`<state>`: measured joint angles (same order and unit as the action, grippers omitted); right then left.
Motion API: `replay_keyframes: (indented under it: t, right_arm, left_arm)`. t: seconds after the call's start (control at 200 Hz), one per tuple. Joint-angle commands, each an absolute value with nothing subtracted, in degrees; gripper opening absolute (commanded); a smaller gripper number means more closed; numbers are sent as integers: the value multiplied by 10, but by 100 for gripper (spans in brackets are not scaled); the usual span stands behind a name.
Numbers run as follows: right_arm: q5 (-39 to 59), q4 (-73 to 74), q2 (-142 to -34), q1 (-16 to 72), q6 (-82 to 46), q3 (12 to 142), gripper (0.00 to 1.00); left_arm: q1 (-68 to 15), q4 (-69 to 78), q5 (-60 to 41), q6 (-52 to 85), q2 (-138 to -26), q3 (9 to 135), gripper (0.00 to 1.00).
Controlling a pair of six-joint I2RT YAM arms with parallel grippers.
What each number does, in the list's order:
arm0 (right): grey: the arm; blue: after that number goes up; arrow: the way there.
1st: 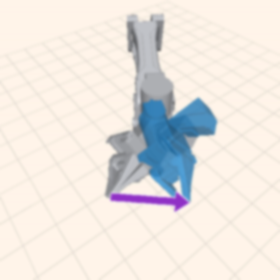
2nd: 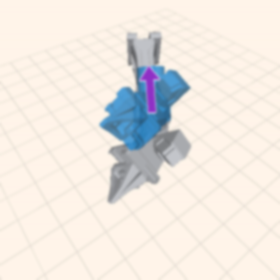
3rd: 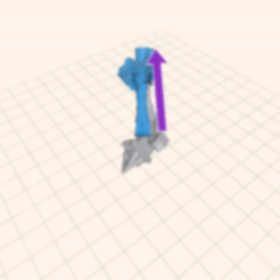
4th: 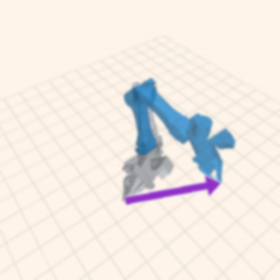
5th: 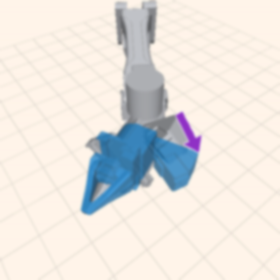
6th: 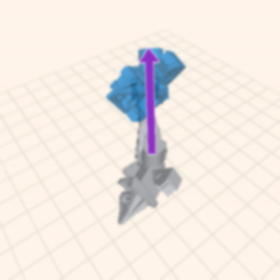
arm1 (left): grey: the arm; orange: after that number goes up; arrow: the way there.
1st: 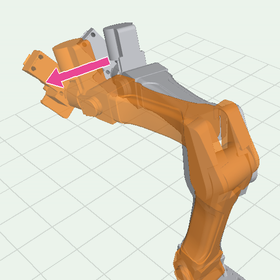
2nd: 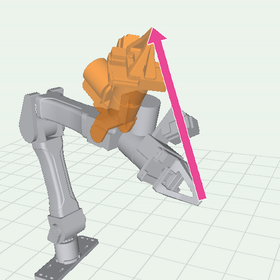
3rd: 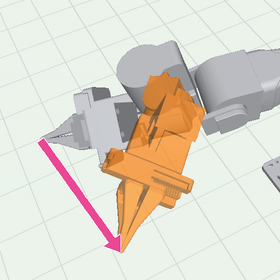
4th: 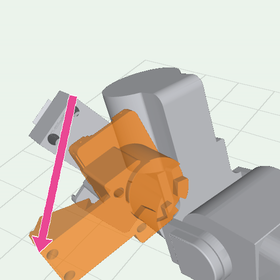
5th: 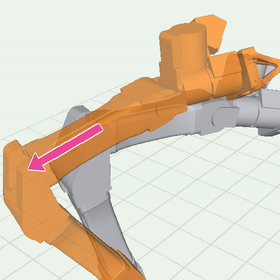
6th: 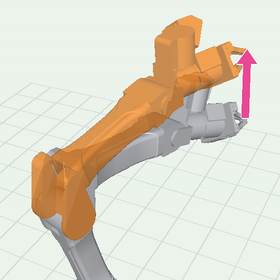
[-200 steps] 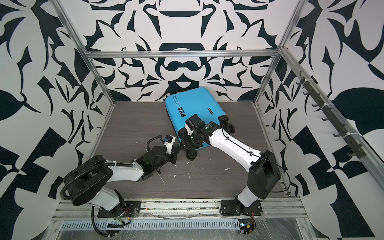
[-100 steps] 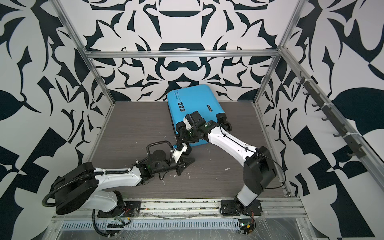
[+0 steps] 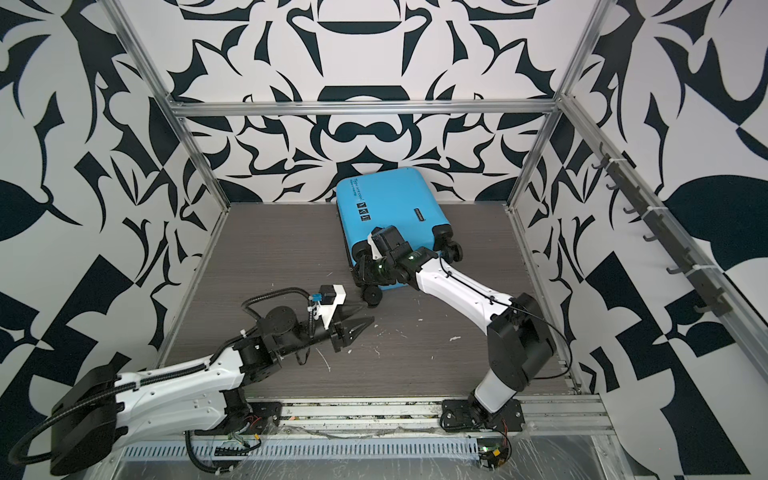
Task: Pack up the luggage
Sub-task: 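Open the left gripper and draw it back from the zipper pull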
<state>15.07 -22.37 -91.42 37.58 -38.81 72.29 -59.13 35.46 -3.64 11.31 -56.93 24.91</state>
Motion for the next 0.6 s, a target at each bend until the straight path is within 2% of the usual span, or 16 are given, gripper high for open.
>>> replay_keyframes:
  t: [0.0, 0.06, 0.1, 0.195, 0.43, 0.595]
  right_arm:
    - [127, -191, -867, 372, -374, 724, 0]
    - [123, -194, -862, 373, -368, 721, 0]
    - [119, -200, -860, 373, -363, 721, 0]
    - [111, -208, -853, 373, -353, 720, 0]
    - [106, -219, -848, 373, -335, 719, 0]
    - [107, -218, -846, 372, -327, 716, 0]
  left_arm:
    - [-589, 272, 50, 71, -528, 241, 80]
    - [-589, 247, 84, 68, -507, 245, 96]
    - [-587, 245, 108, 64, -496, 247, 100]
    - [-588, 235, 163, 48, -480, 258, 100]
    - [-588, 164, 135, 1, -464, 313, 99]
    - [-588, 181, 154, 8, -465, 318, 99]
